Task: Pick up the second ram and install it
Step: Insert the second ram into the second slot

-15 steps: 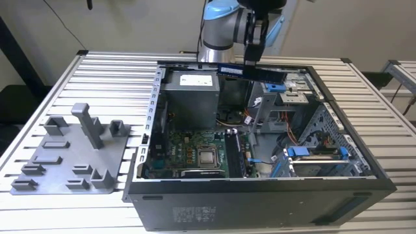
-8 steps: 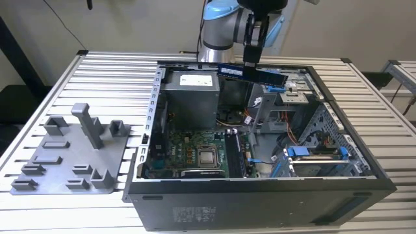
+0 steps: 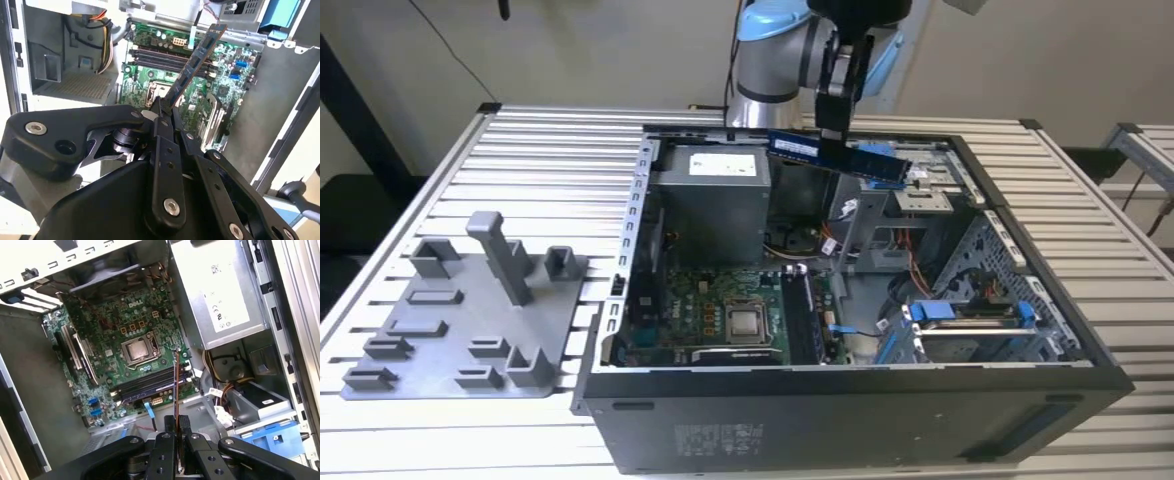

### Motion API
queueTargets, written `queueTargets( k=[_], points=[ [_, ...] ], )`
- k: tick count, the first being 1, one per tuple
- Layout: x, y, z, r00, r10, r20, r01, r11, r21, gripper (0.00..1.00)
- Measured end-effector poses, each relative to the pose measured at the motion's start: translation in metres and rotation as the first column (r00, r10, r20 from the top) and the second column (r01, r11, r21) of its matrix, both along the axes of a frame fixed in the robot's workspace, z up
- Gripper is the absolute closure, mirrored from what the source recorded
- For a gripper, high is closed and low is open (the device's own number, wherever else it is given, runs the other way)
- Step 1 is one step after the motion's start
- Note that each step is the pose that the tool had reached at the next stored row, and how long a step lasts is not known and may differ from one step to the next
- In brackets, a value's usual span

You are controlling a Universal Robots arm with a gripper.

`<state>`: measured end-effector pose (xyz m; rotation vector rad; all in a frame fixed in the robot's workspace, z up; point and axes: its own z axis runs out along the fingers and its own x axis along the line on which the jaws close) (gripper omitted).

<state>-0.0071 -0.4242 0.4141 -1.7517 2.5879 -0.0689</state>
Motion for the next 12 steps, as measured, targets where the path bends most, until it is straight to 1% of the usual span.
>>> queueTargets(
  k=[3, 6, 9, 12],
  points=[
    [0.0, -0.0004, -0.0001, 0.9994, -0.034, -0.0001, 0.034, 0.9994, -0.0003, 0.86],
    [0.0, -0.0006, -0.0004, 0.9977, -0.068, 0.0, 0.068, 0.9977, -0.0001, 0.86],
    [0.0, -0.0008, -0.0007, 0.9946, -0.104, 0.0, 0.104, 0.9946, -0.0001, 0.86],
    [0.0, -0.001, -0.0009, 0.9901, -0.14, 0.0, 0.14, 0.9901, -0.0001, 0.86]
  ],
)
